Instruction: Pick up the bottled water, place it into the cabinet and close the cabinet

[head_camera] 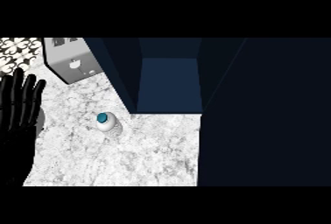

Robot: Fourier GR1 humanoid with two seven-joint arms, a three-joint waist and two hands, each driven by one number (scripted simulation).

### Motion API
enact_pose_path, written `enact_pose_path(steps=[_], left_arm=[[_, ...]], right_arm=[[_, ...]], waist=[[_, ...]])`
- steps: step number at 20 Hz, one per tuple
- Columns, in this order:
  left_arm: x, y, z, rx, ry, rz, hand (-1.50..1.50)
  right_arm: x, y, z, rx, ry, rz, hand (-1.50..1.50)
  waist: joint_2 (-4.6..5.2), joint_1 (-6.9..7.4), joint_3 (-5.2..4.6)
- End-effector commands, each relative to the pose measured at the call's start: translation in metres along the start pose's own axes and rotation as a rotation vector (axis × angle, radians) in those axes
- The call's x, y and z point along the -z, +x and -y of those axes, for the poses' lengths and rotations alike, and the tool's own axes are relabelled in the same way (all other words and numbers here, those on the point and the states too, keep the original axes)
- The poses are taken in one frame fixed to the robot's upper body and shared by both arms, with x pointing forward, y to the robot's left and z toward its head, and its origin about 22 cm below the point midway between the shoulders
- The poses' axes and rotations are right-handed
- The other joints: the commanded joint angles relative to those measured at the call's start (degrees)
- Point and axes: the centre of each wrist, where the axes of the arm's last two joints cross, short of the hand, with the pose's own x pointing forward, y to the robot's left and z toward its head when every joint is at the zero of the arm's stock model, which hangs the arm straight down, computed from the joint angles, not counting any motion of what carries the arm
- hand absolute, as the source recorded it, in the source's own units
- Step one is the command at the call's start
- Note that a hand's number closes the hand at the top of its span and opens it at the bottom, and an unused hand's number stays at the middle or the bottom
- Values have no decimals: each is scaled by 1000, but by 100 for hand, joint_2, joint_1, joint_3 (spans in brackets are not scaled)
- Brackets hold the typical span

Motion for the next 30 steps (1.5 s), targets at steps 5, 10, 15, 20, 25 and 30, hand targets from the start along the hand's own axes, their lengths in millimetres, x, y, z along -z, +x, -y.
enact_pose_path(steps=[5,10,15,20,25,30], left_arm=[[-9,5,41,75,192,-3,-150],[-23,20,46,-193,341,-210,-150],[-44,45,80,-212,344,-206,-150],[-55,47,81,-201,349,-207,-150],[-59,58,93,-201,358,-210,-150],[-70,50,87,-173,369,-234,-150]], right_arm=[[-34,15,4,-50,13,-66,-150],[-66,20,3,170,102,-153,-150],[-74,54,6,141,126,-169,-150],[-85,67,14,146,131,-177,-150],[-99,84,1,153,115,-164,-150],[-109,97,19,151,139,-154,-150]], waist=[[-62,-31,155],[-90,-50,160],[-68,21,156],[-58,28,153],[-60,3,153],[-67,-26,152]])
